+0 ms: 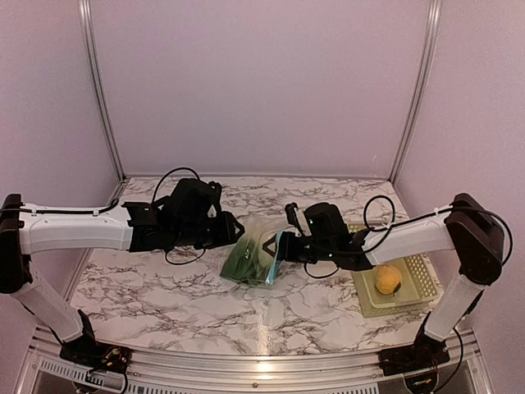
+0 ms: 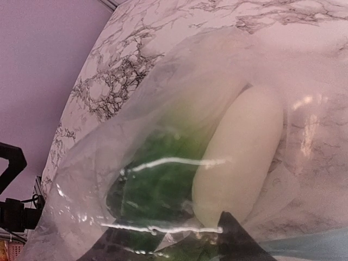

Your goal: Open the zip-top bag and remove the fake food

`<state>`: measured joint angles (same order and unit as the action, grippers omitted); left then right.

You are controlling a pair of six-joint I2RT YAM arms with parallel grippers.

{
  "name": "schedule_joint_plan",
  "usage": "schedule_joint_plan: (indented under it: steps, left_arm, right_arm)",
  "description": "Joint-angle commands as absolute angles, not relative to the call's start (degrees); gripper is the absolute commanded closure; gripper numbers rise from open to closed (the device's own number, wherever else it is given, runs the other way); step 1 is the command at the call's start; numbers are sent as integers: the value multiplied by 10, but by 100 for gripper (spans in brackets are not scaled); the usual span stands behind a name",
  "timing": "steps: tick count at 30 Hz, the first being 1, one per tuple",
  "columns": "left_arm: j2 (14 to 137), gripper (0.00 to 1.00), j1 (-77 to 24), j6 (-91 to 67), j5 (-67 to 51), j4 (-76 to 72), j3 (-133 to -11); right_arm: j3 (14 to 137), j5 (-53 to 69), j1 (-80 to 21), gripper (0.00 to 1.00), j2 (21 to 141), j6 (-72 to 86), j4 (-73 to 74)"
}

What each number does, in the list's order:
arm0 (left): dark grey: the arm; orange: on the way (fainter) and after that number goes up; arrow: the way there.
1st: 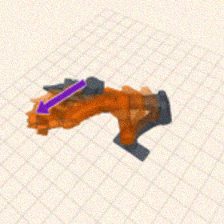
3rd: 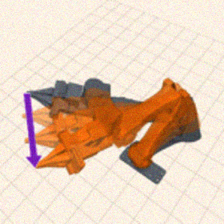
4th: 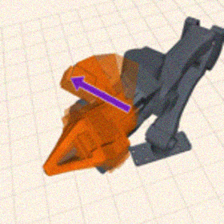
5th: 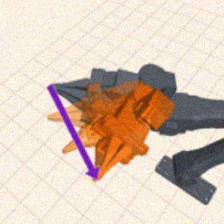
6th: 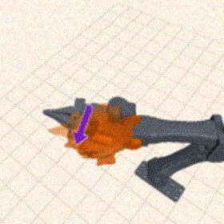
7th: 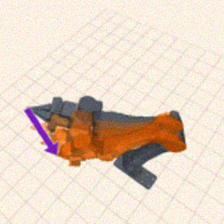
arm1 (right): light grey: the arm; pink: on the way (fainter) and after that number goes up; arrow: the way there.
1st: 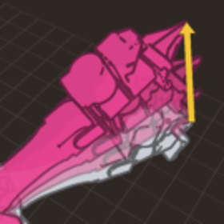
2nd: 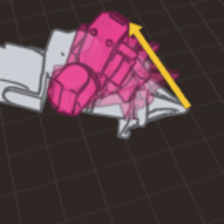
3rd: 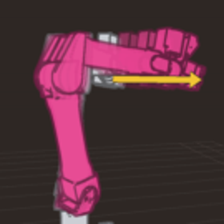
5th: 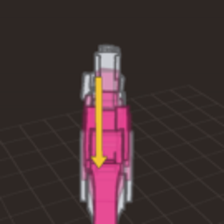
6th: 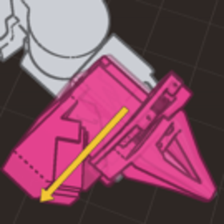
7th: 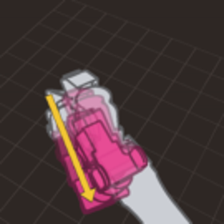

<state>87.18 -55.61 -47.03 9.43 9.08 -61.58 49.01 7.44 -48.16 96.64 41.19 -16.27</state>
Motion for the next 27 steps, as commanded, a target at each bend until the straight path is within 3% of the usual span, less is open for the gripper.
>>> schedule_joint_plan:
  steps: [1, 14, 21, 27]
  left_arm:
    - [915, 65, -522, -449, 68, 78, -612]
    - [1121, 68, -456, -382, -59, 33, -782]
    - [1170, 71, -455, -401, -77, 23, -772]
    - [1170, 77, -455, -414, -80, 9, -743]
  right_arm:
    - [489, 59, -487, 45, 972, 414, -171]
    - [503, -40, -487, 45, 1019, 417, -177]
    - [520, -53, -487, 33, 1042, 410, -179]
    - [547, -42, -488, 33, 1074, 402, -162]
